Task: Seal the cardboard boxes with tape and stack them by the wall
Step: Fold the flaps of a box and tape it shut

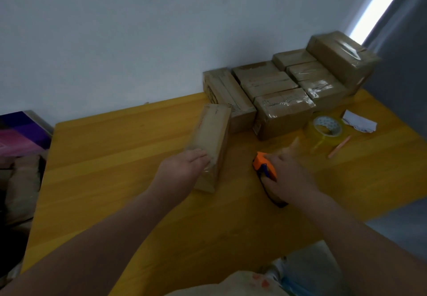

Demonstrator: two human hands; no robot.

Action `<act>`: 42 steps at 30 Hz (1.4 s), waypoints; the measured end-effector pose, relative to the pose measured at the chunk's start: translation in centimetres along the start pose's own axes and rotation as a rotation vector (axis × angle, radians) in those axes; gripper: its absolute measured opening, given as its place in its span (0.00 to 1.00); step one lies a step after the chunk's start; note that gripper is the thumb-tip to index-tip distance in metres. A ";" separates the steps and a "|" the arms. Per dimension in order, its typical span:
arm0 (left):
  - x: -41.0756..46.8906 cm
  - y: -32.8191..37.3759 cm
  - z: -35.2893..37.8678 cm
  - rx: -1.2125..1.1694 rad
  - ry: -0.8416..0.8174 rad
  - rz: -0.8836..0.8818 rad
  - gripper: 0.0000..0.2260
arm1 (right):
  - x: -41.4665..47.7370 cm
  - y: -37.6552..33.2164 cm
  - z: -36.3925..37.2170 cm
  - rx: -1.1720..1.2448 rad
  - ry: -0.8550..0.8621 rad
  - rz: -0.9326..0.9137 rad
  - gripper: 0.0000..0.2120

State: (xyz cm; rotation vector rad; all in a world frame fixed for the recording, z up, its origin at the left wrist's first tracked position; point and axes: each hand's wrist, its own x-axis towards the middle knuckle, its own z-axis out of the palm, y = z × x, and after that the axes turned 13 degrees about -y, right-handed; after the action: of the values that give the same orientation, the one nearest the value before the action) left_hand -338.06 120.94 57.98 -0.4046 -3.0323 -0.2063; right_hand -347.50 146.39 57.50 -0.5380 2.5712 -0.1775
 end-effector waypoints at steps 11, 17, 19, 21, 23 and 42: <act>6.1 1.2 -11.1 0.008 -0.254 -0.135 0.11 | -1.5 -6.0 -5.1 0.509 0.106 -0.453 0.28; 7.5 3.1 -10.2 0.044 -0.427 -0.093 0.08 | -1.3 -5.4 -2.8 0.794 -0.092 -0.462 0.19; 7.5 3.5 -8.5 -0.020 -0.434 -0.104 0.07 | -1.4 -4.9 -1.8 0.877 -0.135 -0.431 0.16; 7.1 4.2 -7.2 -0.071 -0.391 -0.123 0.08 | -1.6 -4.3 -0.9 0.923 -0.174 -0.391 0.13; 6.4 4.7 -6.2 -0.103 -0.264 -0.136 0.11 | -1.7 -3.8 -0.3 0.970 -0.197 -0.353 0.13; -1.8 4.3 -3.2 -0.247 -0.099 -0.002 0.17 | -2.2 -4.2 0.0 1.099 -0.149 -0.353 0.13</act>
State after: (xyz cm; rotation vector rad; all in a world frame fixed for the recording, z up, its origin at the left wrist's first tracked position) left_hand -334.98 124.12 61.50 -0.4405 -3.1122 -0.5816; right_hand -344.28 143.45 59.41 -0.5049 1.8103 -1.4710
